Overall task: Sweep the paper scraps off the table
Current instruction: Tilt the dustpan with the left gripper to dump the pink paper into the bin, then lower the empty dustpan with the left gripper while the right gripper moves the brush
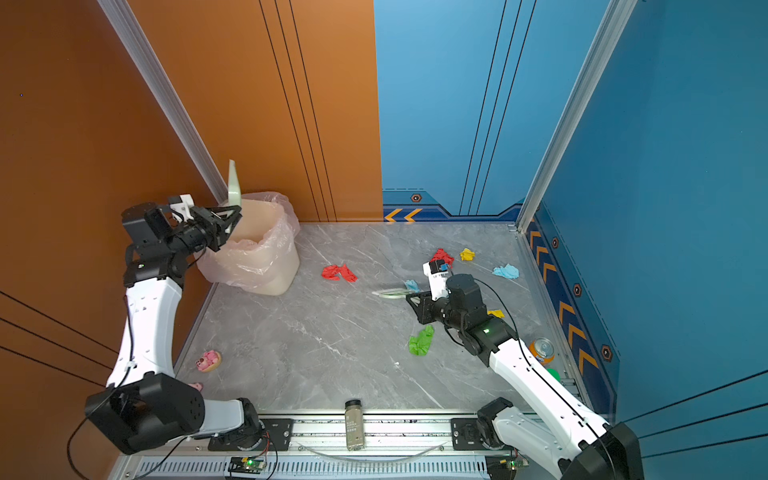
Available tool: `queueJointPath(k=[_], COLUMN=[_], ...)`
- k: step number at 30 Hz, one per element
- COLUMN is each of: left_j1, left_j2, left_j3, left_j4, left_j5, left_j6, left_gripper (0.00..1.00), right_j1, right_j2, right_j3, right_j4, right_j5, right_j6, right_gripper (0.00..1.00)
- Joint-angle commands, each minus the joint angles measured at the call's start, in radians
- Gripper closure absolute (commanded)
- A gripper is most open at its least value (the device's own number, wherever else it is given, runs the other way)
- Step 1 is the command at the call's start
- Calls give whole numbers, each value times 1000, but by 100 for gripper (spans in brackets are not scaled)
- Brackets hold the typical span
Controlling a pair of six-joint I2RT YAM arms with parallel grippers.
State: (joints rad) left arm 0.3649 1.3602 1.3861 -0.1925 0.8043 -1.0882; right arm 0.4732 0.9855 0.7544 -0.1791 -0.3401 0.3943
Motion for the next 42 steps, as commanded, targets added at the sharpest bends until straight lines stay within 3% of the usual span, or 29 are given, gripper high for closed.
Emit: queueJointPath(k=[1,9,15,25,31,35,42], left_j1=[-5,-93,-295,-517,-618,-703,-772], left_j2=[-29,-88,-167,-250,-247,-248,-259], left_j3=[24,142,149,-17,-113,-177,-298], left_j4=[-41,-298,-383,-399,-396,-380,-351], left_j5=[-5,-194,-523,-861,-949,-951,-942], left_j6=[64,353,573,681,717,804,799], left_gripper=[100,100,100,100,100,100,100], right_j1=[5,17,43,98,120,130,147], right_j2=[-21,7,27,94,186,278,465], right_j3=[3,9,25,64,121,194,333], right_j4=[20,38,51,88,84,76,154], right_j5=[25,42,104,261,325,340,323], right_j6=[12,28,28,43,59,52,-2], right_gripper=[100,100,100,100,100,100,100])
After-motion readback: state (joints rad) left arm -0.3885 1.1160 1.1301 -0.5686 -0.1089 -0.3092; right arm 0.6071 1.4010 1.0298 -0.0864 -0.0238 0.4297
